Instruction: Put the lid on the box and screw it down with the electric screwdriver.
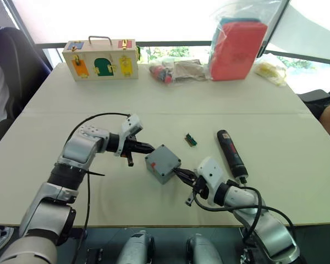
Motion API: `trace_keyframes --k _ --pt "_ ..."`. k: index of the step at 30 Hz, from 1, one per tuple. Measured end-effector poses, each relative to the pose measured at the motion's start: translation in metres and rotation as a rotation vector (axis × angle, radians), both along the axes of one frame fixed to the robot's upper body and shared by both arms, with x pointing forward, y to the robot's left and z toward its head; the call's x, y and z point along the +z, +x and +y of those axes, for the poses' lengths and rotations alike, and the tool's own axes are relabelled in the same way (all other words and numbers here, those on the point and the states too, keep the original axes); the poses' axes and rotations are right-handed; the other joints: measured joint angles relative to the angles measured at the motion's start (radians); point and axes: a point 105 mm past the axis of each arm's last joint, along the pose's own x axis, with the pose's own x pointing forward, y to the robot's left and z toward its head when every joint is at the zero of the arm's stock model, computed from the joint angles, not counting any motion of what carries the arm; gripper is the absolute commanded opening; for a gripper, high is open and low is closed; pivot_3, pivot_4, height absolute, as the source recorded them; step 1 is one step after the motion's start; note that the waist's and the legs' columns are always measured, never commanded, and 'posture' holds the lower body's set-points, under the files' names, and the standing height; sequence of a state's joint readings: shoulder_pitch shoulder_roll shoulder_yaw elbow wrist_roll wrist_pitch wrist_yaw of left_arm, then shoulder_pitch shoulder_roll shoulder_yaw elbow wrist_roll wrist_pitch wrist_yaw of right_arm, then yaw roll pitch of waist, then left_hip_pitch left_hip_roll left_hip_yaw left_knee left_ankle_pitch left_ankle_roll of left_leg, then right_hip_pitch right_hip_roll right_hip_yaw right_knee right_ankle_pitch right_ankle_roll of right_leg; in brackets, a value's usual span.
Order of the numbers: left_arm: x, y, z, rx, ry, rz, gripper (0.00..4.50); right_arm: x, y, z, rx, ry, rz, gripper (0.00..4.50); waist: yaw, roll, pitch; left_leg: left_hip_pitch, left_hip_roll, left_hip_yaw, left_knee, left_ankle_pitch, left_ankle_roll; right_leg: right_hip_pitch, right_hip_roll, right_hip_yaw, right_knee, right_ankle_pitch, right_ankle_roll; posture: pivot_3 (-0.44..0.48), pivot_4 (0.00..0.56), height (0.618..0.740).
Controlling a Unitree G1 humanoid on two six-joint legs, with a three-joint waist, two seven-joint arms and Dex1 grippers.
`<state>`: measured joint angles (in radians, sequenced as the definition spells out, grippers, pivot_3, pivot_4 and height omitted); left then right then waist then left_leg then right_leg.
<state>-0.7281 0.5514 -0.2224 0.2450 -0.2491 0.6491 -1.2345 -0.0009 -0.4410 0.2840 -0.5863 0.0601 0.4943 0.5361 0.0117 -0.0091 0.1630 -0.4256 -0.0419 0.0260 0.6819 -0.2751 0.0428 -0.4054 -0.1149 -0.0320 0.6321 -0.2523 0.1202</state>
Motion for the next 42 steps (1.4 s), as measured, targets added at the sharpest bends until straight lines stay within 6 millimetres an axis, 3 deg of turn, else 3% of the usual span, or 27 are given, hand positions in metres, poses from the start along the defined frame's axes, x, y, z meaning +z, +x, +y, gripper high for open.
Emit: trace_keyframes --k 42 --pt "-0.0052 0.0026 -0.0005 0.013 -0.006 0.010 0.00 0.0002 0.0007 -0.0031 -0.010 -0.003 -0.002 0.07 0.000 0.000 0.000 0.000 0.000 0.000 0.000 0.000 0.000 0.000 0.000 0.000 0.000 0.000 0.000 0.000 0.150 0.740"
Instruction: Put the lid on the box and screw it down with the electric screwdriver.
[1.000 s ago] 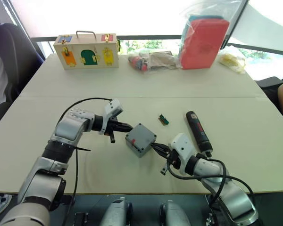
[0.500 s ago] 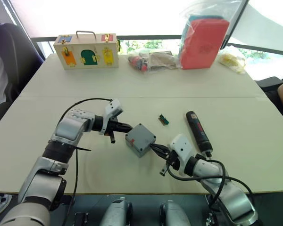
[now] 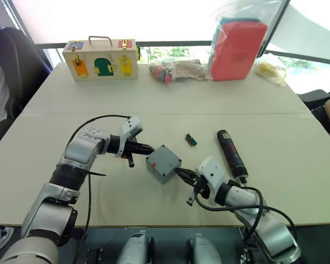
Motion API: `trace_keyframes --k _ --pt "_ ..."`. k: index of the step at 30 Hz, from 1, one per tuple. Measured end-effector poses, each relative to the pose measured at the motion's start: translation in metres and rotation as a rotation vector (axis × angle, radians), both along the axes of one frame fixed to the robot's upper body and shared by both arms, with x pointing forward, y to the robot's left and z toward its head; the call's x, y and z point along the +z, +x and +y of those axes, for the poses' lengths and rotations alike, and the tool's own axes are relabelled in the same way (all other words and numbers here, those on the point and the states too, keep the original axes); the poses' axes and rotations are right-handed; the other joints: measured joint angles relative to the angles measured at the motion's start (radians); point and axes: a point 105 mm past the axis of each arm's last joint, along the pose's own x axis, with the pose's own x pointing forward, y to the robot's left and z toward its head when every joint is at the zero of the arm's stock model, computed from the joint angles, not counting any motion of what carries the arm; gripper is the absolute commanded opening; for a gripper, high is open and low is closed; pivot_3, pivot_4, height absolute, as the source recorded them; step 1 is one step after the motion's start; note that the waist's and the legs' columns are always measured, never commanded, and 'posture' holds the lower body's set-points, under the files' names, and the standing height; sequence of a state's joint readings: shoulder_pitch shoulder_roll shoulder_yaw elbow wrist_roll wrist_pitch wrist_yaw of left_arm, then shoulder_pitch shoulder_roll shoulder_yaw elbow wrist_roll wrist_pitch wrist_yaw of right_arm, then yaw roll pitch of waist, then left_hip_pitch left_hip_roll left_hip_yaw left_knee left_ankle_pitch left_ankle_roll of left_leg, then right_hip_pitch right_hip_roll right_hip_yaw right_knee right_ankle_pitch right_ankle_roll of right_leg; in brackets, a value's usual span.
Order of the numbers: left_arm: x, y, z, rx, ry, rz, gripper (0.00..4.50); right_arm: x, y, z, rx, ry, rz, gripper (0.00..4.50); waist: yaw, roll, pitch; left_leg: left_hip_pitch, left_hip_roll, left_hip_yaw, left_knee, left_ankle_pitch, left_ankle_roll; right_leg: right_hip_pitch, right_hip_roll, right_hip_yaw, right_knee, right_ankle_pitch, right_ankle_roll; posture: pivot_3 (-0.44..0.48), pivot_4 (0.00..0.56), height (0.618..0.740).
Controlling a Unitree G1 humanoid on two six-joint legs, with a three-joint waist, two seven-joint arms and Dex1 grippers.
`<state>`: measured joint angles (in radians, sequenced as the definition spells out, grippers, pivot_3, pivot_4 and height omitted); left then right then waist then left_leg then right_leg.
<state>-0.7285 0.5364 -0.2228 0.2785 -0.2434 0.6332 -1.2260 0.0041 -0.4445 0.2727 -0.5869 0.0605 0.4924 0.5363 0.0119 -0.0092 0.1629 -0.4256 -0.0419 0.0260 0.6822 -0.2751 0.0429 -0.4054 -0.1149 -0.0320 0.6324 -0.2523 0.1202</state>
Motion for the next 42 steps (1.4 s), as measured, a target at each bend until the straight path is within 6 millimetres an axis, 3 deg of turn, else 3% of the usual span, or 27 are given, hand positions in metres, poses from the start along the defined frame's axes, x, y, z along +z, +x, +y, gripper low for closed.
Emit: trace_keyframes --k 7,15,24,33,42 --pt "0.002 0.006 0.001 0.015 0.002 -0.016 0.00 0.001 -0.004 -0.002 -0.002 -0.001 -0.002 0.07 0.001 0.000 0.000 0.000 0.000 0.000 0.000 0.000 0.000 0.000 0.000 0.000 0.000 0.000 0.000 0.000 0.150 0.740" --pt "-0.010 0.014 0.002 0.056 0.015 -0.023 0.00 -0.008 -0.010 -0.005 0.001 -0.018 0.057 0.07 -0.001 0.000 0.000 0.000 0.000 0.000 0.000 0.000 0.000 0.000 0.000 0.000 0.000 0.000 0.000 0.000 0.150 0.740" --pt "-0.027 -0.008 0.006 0.018 0.054 0.020 0.00 -0.014 0.009 -0.002 0.016 -0.067 0.067 0.07 0.000 0.000 0.000 0.000 0.000 0.000 0.000 0.000 0.000 0.000 0.000 0.000 0.000 0.000 0.000 0.000 0.150 0.740" --pt "-0.031 -0.037 0.004 0.006 0.055 0.071 0.00 -0.016 0.025 -0.016 -0.011 -0.110 0.062 0.07 0.000 0.000 0.000 0.000 0.000 0.000 0.000 0.000 0.000 0.000 0.000 0.001 0.000 0.000 0.000 0.000 0.150 0.740" --pt "-0.031 -0.039 0.002 0.021 0.050 0.069 0.00 -0.017 0.026 -0.018 0.006 -0.124 0.070 0.07 0.000 0.000 0.000 0.000 0.000 0.000 0.000 0.001 -0.001 0.000 0.000 0.000 0.000 0.000 0.000 0.000 0.150 0.740"
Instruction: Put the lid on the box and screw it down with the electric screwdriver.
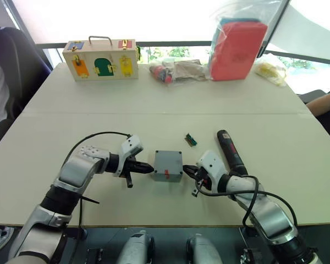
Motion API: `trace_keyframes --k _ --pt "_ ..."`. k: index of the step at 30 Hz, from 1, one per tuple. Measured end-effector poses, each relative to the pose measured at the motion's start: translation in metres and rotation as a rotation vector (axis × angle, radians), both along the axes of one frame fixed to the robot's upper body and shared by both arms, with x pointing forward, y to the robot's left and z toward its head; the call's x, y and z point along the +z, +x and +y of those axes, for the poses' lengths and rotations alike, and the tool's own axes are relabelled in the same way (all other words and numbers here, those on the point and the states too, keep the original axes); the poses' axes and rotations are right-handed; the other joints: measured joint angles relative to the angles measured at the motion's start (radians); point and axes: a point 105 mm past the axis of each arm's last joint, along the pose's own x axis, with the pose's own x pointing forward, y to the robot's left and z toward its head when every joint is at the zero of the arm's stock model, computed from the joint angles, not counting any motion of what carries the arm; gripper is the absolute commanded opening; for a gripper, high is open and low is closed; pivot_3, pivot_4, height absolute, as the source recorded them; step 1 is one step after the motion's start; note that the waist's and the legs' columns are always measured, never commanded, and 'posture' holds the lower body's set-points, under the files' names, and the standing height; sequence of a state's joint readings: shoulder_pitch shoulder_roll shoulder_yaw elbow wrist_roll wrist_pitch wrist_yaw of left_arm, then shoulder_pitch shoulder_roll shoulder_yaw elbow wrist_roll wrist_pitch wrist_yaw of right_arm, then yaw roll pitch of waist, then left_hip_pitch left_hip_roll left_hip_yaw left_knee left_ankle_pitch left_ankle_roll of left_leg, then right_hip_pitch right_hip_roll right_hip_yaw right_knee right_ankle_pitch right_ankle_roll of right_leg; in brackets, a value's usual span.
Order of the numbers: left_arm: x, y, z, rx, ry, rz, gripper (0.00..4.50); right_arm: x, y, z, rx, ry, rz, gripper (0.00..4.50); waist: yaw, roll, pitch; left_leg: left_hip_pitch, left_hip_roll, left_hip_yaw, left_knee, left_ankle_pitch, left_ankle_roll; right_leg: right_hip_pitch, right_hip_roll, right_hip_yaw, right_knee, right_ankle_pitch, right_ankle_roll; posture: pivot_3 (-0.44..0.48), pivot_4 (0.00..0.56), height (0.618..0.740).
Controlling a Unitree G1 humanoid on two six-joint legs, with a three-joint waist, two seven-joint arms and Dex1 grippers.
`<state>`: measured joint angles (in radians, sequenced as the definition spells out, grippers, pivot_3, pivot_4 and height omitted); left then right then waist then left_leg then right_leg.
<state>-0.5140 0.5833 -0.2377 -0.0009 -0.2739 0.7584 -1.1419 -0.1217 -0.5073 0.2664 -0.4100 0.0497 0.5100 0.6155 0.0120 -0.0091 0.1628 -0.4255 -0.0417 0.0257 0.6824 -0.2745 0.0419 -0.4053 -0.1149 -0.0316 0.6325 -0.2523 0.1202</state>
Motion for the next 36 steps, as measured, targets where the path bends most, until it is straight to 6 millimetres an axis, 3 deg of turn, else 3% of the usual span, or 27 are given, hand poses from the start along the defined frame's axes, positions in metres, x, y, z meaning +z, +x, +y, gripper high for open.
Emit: trace_keyframes --k 6,9,12,16,19,25,29,34,36 --pt "0.016 0.006 0.010 0.063 -0.053 -0.025 0.00 0.003 -0.007 -0.005 -0.011 0.025 0.006 0.07 0.000 0.000 0.000 0.000 0.000 0.000 0.000 0.000 0.000 0.000 0.000 0.000 0.000 0.000 0.000 0.000 0.150 0.740" --pt "0.053 0.014 0.028 0.160 -0.217 -0.075 0.00 0.019 -0.017 -0.023 -0.073 0.076 0.000 0.07 0.001 0.000 0.000 0.000 0.000 -0.001 0.000 0.000 0.000 0.000 -0.001 0.000 0.000 0.000 0.000 0.000 0.150 0.740" --pt "0.076 0.013 0.037 0.162 -0.235 -0.137 0.00 0.034 -0.024 -0.029 -0.104 0.139 -0.009 0.07 0.000 0.000 0.000 0.001 0.000 -0.001 0.000 0.000 0.000 0.000 -0.001 0.000 0.000 0.000 0.000 0.000 0.150 0.740" --pt "0.106 0.005 0.031 0.045 -0.249 -0.156 0.00 0.061 -0.028 -0.035 -0.162 0.257 -0.028 0.07 0.003 0.000 0.000 0.001 0.000 -0.001 0.000 0.000 0.000 0.001 -0.001 -0.001 0.000 0.000 0.000 0.000 0.150 0.740" --pt "0.114 -0.002 0.021 -0.056 -0.191 -0.195 0.00 0.061 -0.024 -0.048 -0.226 0.251 -0.016 0.73 0.001 0.000 0.000 0.001 -0.001 0.000 0.000 0.002 -0.004 0.002 -0.002 0.000 -0.001 0.000 0.000 0.000 0.150 0.740" --pt "0.095 -0.018 -0.001 -0.245 -0.070 -0.212 0.00 0.045 -0.022 -0.058 -0.269 0.232 0.054 3.04 0.000 0.001 0.000 0.001 0.000 0.000 -0.001 0.000 0.000 0.001 -0.001 0.000 -0.001 0.000 0.000 0.000 0.150 0.740" --pt "0.092 -0.021 -0.003 -0.295 -0.003 -0.252 0.00 0.040 -0.023 -0.060 -0.278 0.237 0.084 4.29 0.001 0.001 0.000 0.001 0.000 0.000 -0.001 -0.001 0.001 0.001 -0.001 0.000 -0.001 0.000 0.000 0.000 0.150 0.740" --pt "0.089 -0.021 -0.003 -0.320 0.032 -0.267 0.00 0.027 -0.025 -0.061 -0.289 0.240 0.145 4.29 0.001 0.001 0.000 0.001 0.000 0.000 -0.001 -0.001 0.002 0.001 -0.001 0.000 -0.001 0.000 0.000 0.000 0.150 0.740" --pt "0.087 -0.022 -0.003 -0.326 0.039 -0.271 0.00 0.025 -0.025 -0.062 -0.294 0.238 0.150 3.68 0.000 0.001 0.000 0.001 0.000 0.000 -0.001 -0.001 0.002 0.001 -0.001 0.000 -0.001 0.000 0.000 0.000 0.150 0.740"
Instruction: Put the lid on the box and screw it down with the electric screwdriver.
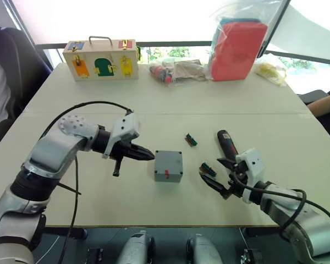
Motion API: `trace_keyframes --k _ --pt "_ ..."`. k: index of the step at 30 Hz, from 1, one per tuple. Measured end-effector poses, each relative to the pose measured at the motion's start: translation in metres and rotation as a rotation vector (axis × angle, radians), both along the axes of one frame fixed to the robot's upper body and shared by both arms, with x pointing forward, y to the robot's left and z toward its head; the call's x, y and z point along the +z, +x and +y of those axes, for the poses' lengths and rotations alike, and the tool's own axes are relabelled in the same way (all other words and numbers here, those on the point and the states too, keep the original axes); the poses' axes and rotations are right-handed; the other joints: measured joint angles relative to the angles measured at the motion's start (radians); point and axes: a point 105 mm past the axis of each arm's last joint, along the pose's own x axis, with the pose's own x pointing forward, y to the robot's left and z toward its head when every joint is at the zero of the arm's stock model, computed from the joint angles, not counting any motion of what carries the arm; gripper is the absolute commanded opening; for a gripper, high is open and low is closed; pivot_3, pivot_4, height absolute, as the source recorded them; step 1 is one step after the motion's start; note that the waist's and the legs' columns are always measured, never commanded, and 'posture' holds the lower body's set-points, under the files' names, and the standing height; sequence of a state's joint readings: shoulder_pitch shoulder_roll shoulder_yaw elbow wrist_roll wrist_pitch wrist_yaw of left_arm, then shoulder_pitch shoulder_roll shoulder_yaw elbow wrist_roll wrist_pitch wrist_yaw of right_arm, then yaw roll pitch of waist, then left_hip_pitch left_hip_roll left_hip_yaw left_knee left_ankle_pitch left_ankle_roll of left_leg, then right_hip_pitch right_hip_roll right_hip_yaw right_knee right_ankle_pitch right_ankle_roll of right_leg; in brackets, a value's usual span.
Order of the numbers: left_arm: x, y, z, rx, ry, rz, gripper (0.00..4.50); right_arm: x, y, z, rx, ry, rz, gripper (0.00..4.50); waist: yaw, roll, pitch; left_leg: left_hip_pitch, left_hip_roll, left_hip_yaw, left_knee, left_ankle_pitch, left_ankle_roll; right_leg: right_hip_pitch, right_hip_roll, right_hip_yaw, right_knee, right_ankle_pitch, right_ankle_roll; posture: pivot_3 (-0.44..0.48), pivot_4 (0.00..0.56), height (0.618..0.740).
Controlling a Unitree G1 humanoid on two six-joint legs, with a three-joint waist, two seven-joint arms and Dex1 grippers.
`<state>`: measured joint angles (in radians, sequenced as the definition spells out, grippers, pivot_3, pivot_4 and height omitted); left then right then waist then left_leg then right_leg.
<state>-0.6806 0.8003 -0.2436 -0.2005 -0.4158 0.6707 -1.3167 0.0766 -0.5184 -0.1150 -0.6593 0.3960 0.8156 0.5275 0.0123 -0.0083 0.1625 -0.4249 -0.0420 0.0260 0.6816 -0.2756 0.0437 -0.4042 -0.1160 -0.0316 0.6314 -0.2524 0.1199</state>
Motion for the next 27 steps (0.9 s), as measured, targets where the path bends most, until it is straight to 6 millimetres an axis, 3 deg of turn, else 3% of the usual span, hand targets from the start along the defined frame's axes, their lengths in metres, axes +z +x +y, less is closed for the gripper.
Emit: trace_keyframes --k 4,17,20,22,27 --pt "0.000 0.001 0.000 0.008 0.000 -0.006 0.00 -0.007 0.001 -0.006 -0.019 -0.012 0.013 2.40 0.000 0.000 0.000 0.000 0.000 0.000 0.000 0.000 0.000 0.000 0.000 0.000 0.000 0.000 0.000 0.000 0.150 0.740" --pt "-0.004 0.001 0.000 0.029 -0.001 -0.015 0.00 -0.018 0.006 -0.009 -0.034 -0.019 0.032 2.40 0.000 0.000 0.000 0.000 0.000 0.000 0.000 0.000 0.000 0.000 0.000 0.000 0.000 0.000 0.000 0.000 0.150 0.740" --pt "-0.004 0.001 0.000 0.033 -0.001 -0.017 0.00 -0.017 0.007 -0.009 -0.034 -0.016 0.023 1.74 0.000 0.000 0.000 0.000 0.000 0.000 0.000 0.000 0.000 0.000 0.000 0.000 0.000 0.000 0.000 0.000 0.150 0.740" --pt "-0.005 0.001 0.000 0.039 -0.002 -0.015 0.00 -0.016 0.008 -0.009 -0.034 -0.015 0.019 0.98 0.000 0.000 0.000 0.000 0.000 0.000 0.000 0.000 0.000 0.000 0.000 0.000 0.000 0.000 0.000 0.000 0.150 0.740" --pt "-0.005 0.002 0.000 0.040 -0.003 -0.022 0.00 -0.015 0.009 -0.009 -0.034 -0.014 0.014 0.98 0.000 0.000 0.000 0.000 0.000 0.000 0.000 0.000 0.000 0.000 0.000 0.000 0.000 0.000 0.000 0.000 0.150 0.740"
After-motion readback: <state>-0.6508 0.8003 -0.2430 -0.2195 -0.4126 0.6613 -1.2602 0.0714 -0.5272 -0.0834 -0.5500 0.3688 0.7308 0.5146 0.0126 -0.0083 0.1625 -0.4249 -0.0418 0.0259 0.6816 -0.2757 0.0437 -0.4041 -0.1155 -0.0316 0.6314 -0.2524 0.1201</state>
